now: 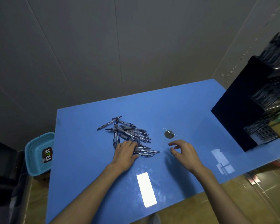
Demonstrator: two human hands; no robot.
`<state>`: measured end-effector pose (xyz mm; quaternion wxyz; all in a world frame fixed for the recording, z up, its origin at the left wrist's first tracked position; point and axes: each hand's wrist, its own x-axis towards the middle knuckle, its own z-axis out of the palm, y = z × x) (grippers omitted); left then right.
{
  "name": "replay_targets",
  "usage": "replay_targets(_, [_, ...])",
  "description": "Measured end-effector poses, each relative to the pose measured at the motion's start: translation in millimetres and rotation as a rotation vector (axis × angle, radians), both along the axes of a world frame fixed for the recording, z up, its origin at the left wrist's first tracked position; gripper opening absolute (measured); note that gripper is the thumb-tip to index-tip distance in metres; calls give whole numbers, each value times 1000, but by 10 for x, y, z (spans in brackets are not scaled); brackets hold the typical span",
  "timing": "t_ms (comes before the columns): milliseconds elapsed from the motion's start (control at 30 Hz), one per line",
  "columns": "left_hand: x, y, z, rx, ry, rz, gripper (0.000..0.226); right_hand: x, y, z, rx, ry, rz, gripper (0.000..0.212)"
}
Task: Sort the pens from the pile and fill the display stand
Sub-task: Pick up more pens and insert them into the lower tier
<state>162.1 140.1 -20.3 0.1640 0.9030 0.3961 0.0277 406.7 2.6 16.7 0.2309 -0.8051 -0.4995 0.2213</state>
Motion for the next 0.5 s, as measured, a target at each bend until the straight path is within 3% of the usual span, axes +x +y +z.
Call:
replay_targets(133, [25,-12,-23,-16,44,-86,48,-21,20,-33,-9,8,14,21])
replay_targets(333, [54,-119,44,-61,213,-178,24,-65,76,-49,-8,7,51,22])
replay_targets(500, [-56,-190,-27,-2,226,-156,19,-67,67,-70,-16,4,60,21])
